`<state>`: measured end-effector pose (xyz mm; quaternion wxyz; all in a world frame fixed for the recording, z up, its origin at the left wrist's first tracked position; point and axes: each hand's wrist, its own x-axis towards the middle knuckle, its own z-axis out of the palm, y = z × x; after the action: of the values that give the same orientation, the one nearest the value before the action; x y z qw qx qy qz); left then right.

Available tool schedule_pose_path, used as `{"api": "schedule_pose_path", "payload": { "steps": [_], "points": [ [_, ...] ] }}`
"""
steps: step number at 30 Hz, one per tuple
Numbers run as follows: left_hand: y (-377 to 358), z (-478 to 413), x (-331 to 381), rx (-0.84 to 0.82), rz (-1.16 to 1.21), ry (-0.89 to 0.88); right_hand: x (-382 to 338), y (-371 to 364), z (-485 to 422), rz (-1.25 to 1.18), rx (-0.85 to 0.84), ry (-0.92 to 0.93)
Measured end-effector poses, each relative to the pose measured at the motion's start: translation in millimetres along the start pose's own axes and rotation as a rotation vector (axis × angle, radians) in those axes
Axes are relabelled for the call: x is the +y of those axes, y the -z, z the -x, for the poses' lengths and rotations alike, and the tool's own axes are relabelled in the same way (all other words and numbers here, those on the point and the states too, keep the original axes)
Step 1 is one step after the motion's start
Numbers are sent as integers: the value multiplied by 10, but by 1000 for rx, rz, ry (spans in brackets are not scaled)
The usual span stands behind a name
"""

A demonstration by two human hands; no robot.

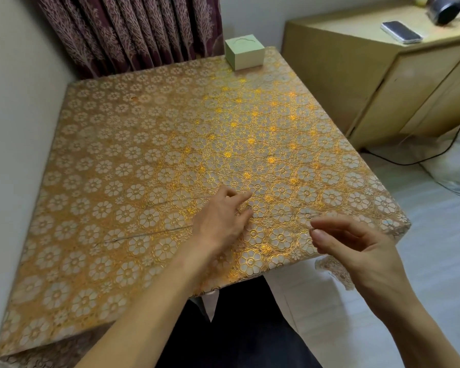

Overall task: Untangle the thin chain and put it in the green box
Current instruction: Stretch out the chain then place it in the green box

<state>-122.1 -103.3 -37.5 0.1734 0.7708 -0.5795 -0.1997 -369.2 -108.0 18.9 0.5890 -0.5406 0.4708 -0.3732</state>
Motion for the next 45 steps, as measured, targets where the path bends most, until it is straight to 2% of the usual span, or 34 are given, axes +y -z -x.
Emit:
{"api": "schedule_pose_path", "payload": {
  "steps": [3, 12, 17, 21, 29, 39, 45],
  "points": [
    [-70, -34, -17, 3, -58, 3, 49, 73, 19, 3, 12, -40],
    [-10, -33, 0, 39, 131, 52, 72, 233, 170, 53, 95, -66],
    [254, 172, 119, 99, 459, 59, -9, 248, 308, 94, 199, -40],
    [492, 408, 278, 67, 699, 47, -98, 203, 448, 137, 262, -1],
    [801, 809, 563, -33, 929, -24, -249, 138, 800, 106, 423, 82],
    [661, 941, 1052, -209, 891, -191, -321, 361, 1316, 260, 606, 87],
    [272, 894, 1393, -286, 847, -201, -147, 763, 1553, 268, 703, 31]
  ]
}}
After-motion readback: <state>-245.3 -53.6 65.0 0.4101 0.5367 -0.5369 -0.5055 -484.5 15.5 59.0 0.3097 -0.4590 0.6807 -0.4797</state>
